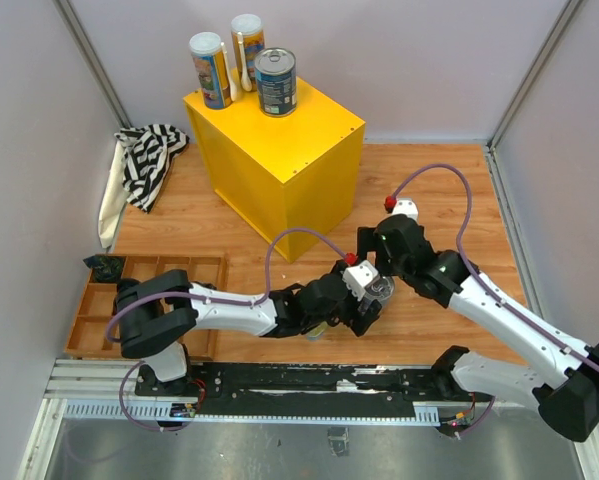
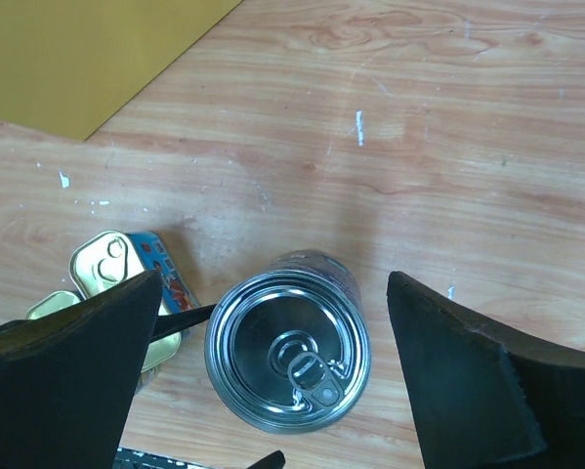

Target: Place and organize the canned foods onto the counter

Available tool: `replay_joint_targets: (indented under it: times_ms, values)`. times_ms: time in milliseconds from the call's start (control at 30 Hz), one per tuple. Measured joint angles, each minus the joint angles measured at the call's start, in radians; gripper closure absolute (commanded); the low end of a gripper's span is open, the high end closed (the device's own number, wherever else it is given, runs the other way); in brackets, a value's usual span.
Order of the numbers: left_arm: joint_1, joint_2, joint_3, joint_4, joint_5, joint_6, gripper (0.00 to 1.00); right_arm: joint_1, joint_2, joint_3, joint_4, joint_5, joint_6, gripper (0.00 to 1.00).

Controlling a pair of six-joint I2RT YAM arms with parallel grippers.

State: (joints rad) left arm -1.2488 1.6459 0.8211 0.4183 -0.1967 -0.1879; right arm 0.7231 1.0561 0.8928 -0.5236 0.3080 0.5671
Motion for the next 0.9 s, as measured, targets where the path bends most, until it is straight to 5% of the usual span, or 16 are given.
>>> replay_joint_targets:
  times_ms: [900]
  values:
    - [-0.008,0.167,0.200,0.000,-0.039,0.127,0.01,-0.142,-0.143,0.000,-0.066,0.074,-0.044,0.02]
